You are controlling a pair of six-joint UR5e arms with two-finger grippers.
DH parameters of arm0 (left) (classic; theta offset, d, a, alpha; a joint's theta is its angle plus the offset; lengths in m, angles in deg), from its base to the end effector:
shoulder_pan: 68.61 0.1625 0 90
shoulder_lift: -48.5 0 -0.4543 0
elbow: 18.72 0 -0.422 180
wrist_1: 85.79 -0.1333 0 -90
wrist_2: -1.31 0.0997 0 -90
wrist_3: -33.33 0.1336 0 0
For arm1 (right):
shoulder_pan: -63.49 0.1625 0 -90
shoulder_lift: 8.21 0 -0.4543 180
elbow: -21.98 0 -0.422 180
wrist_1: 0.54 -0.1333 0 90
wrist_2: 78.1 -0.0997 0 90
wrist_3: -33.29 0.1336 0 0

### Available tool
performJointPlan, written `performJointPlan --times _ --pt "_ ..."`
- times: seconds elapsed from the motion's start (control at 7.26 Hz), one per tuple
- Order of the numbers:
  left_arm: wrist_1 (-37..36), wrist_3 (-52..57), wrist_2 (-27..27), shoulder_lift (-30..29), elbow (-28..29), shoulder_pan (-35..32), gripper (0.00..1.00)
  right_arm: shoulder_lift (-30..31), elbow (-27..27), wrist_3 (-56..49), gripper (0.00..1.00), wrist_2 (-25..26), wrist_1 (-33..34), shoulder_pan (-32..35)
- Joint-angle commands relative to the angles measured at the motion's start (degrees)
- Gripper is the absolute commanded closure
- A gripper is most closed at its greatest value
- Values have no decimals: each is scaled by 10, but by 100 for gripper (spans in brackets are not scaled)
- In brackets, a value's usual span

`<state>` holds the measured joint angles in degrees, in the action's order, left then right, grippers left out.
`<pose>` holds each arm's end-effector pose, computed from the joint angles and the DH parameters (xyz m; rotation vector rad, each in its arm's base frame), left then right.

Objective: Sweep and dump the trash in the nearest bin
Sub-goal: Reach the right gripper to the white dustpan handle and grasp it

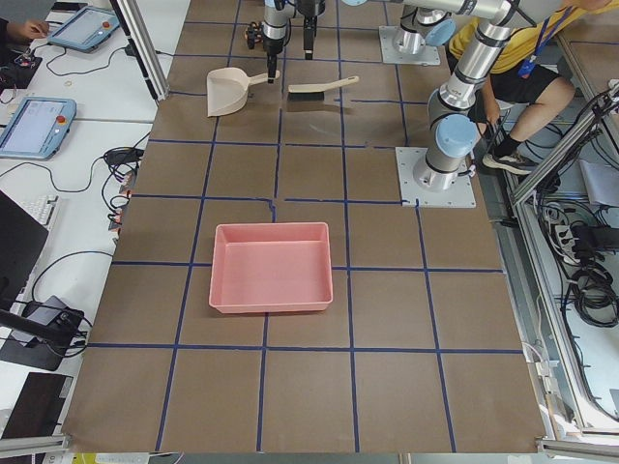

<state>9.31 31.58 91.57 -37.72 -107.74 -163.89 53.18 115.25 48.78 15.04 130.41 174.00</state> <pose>-0.1772 -0.4752 0.5166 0.0966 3.1352 0.0089 0.3616 -0.6071 0.2224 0.1302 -3.1248 0.2624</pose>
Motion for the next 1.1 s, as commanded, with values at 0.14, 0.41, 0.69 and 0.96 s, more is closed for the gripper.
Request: performJointPlan --times 0.14,0.41,0.69,0.96 --pt "0 0 0 0 0 -1 0 -5 5 -2 24 -2 4 2" --pt "0 0 0 0 0 0 0 -5 3 -6 46 -1 4 1" --pt "0 0 1 0 0 0 0 -5 3 -6 68 -1 4 -3" --pt "0 0 2 0 -1 0 0 -3 -2 -6 82 -2 0 -6"
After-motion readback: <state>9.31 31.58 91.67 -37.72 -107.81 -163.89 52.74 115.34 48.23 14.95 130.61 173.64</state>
